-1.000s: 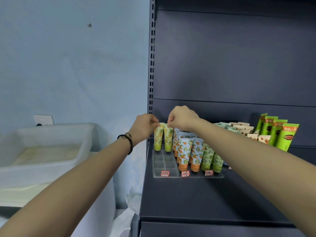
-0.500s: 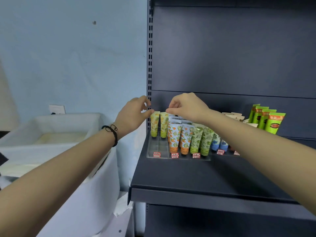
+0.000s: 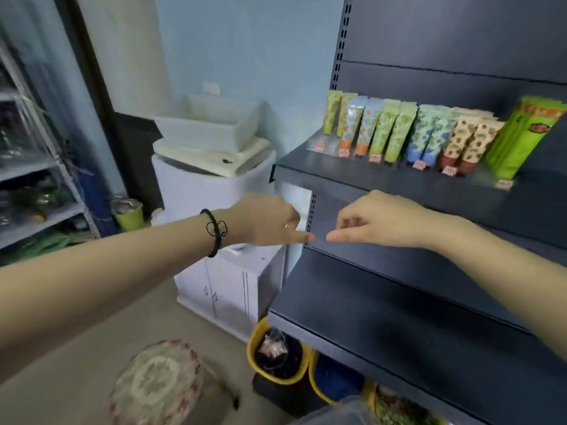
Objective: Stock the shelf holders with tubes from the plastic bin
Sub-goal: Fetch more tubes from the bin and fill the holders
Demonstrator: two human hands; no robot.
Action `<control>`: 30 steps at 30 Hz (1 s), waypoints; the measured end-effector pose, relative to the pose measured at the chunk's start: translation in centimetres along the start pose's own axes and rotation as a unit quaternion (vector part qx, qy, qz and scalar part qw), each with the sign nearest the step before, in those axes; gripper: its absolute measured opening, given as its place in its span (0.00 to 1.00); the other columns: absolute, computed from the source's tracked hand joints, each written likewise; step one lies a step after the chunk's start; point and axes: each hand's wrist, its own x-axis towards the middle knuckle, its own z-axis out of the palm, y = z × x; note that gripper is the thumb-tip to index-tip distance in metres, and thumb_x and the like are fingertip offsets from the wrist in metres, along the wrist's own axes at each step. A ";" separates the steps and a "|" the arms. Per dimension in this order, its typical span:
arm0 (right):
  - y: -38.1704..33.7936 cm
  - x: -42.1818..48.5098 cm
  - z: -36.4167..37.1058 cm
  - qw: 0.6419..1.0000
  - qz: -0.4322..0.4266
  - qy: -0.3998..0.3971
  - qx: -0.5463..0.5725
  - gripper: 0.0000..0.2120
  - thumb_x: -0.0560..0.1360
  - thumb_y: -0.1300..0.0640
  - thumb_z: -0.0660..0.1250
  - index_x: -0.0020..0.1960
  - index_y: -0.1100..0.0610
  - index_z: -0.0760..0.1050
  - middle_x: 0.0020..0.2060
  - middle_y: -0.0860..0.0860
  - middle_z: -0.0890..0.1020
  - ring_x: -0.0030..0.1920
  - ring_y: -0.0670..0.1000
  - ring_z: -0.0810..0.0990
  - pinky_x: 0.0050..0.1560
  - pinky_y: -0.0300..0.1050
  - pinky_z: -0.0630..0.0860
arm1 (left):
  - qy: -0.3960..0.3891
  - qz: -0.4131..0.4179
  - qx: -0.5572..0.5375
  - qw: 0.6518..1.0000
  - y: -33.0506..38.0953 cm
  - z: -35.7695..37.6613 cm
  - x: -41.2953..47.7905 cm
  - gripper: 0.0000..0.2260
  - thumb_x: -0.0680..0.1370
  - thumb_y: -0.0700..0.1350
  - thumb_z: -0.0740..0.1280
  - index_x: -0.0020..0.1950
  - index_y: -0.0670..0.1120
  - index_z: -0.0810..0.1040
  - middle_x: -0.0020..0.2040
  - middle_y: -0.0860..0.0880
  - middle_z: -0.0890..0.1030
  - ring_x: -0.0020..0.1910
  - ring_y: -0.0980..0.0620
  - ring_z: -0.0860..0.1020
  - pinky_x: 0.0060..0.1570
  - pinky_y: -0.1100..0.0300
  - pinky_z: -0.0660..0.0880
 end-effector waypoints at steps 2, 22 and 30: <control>-0.8 -1.8 4.1 0.998 -0.008 -0.057 0.022 0.23 0.73 0.31 0.59 0.46 0.49 0.79 0.42 0.46 0.82 0.45 0.47 0.79 0.46 0.49 0.76 | -0.067 -0.008 -0.010 0.998 1.5 4.2 -2.4 0.27 0.74 0.70 0.52 0.45 0.49 0.78 0.42 0.51 0.80 0.40 0.50 0.75 0.37 0.58 0.68; 0.6 -9.5 57.4 0.854 0.215 -0.306 0.362 0.17 0.72 0.39 0.68 0.47 0.53 0.77 0.38 0.46 0.80 0.41 0.47 0.79 0.44 0.43 0.73 | -0.342 -0.326 -0.379 0.796 15.4 55.2 -11.6 0.21 0.74 0.50 0.71 0.61 0.41 0.74 0.60 0.43 0.77 0.57 0.47 0.75 0.54 0.59 0.70; -1.4 -10.6 73.7 0.717 0.376 -0.298 0.505 0.10 0.74 0.51 0.71 0.47 0.57 0.74 0.38 0.49 0.76 0.45 0.53 0.77 0.50 0.49 0.74 | -0.273 -0.449 -0.458 0.717 17.5 68.5 -11.0 0.23 0.75 0.39 0.68 0.68 0.42 0.66 0.65 0.43 0.70 0.58 0.45 0.72 0.53 0.58 0.71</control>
